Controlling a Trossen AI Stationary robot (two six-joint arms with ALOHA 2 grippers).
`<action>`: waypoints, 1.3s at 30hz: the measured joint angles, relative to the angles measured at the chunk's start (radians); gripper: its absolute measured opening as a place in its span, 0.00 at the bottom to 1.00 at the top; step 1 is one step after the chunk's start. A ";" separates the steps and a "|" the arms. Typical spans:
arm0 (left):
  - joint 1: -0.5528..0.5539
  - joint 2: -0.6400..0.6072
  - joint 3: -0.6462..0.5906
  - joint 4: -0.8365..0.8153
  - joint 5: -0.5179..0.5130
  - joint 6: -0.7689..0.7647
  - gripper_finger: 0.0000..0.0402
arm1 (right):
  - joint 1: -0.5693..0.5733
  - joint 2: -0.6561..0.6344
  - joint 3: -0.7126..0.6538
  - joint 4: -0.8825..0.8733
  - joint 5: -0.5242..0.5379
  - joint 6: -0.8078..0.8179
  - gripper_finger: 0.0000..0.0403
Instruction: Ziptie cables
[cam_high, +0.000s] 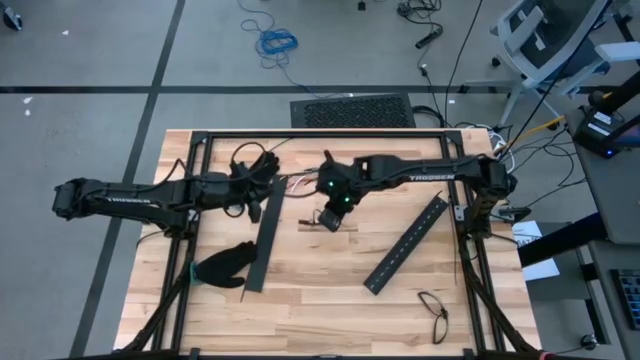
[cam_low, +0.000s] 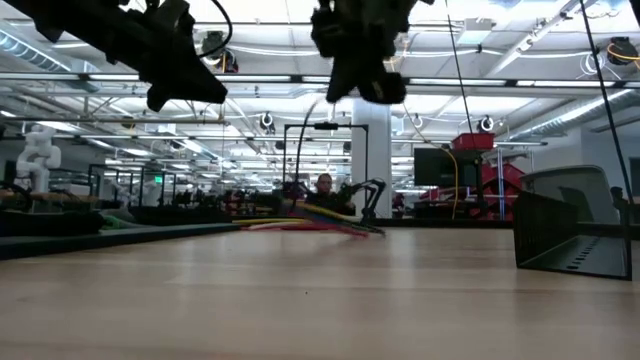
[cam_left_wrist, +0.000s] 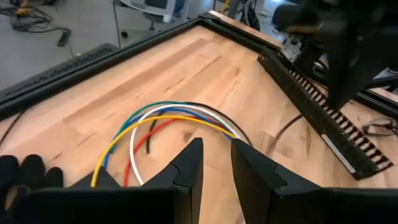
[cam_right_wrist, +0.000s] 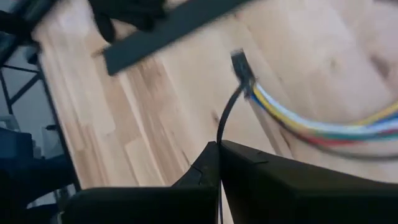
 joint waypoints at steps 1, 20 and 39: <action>0.000 0.000 0.000 -0.001 0.010 0.000 0.20 | 0.004 0.006 -0.022 0.026 -0.001 0.015 0.00; -0.059 0.379 -0.013 0.139 0.244 0.001 0.20 | -0.013 0.111 -0.149 0.217 -0.001 0.131 0.00; -0.059 0.697 -0.011 0.418 0.220 0.165 0.20 | -0.020 0.108 -0.148 0.182 -0.010 0.096 0.00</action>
